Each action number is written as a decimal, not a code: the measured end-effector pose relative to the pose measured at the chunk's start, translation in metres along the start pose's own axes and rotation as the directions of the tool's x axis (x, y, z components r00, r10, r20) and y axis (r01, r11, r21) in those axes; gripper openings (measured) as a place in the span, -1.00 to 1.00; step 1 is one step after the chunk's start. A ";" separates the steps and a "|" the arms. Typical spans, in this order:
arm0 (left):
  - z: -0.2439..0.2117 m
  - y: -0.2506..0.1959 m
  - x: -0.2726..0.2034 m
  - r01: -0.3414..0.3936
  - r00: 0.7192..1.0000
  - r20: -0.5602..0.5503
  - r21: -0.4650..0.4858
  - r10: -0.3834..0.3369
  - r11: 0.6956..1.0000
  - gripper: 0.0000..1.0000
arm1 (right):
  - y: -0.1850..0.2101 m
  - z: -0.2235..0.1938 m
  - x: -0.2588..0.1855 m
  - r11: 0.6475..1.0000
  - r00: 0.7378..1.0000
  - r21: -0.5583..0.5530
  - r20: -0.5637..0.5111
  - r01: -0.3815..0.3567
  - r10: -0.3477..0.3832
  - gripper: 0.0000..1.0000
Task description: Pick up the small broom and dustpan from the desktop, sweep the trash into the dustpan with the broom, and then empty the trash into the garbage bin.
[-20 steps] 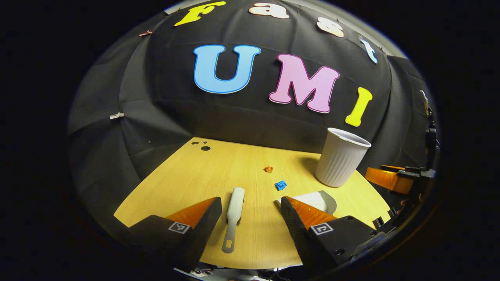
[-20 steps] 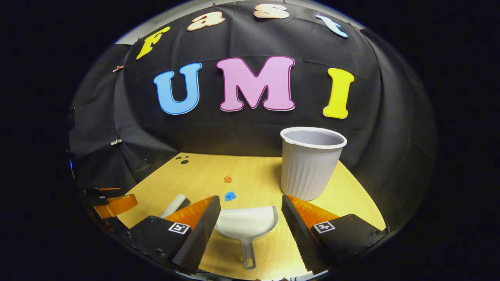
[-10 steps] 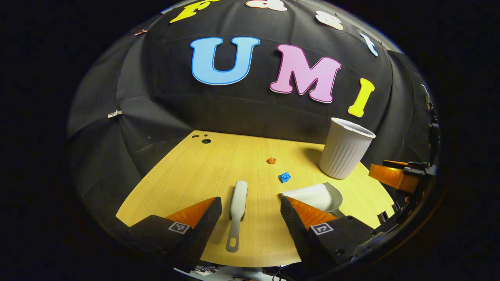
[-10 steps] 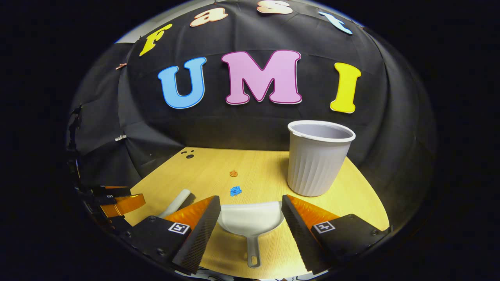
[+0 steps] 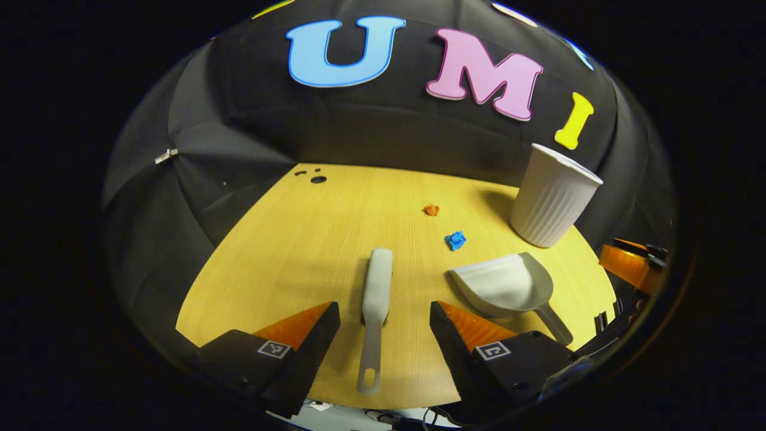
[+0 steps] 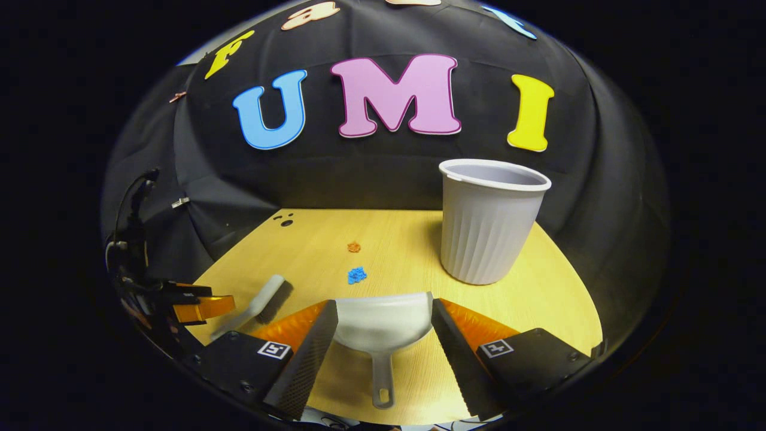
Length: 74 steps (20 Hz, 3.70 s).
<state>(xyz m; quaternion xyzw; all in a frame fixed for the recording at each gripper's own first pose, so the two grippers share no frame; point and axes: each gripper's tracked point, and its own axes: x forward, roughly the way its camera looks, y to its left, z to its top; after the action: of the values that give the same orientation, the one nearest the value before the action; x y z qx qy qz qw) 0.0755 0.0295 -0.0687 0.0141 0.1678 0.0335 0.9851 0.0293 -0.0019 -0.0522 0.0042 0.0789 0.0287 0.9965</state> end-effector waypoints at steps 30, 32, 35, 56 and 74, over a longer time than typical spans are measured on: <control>-0.064 0.012 0.103 -0.063 0.953 -0.294 0.055 0.077 0.996 -0.36 | -0.035 -0.054 0.020 0.998 0.978 0.046 -0.203 -0.035 0.044 0.98; -0.068 0.014 0.100 -0.058 0.958 -0.279 0.044 0.068 0.997 -0.45 | -0.036 -0.060 0.014 0.998 0.973 0.058 -0.229 -0.023 0.036 0.98; -0.069 0.009 0.086 -0.016 0.969 -0.249 -0.031 0.008 0.999 -0.51 | -0.029 -0.068 0.011 0.996 0.959 0.079 -0.277 -0.030 0.051 0.97; -0.109 0.067 -0.035 -0.093 0.971 -0.232 -0.113 0.064 0.989 -0.48 | -0.021 -0.173 0.055 0.999 0.804 0.010 -0.594 0.048 -0.033 0.71; -0.037 0.023 0.033 -0.028 0.964 -0.264 -0.030 0.019 0.999 -0.48 | -0.007 -0.192 0.075 0.994 0.753 0.094 -0.651 -0.049 0.098 -0.29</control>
<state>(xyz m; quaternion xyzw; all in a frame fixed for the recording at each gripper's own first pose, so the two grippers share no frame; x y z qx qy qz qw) 0.0933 0.0549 -0.1141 -0.0051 0.2964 0.0496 0.9538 0.0737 -0.0036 -0.2533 0.0325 0.4228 0.0647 0.9033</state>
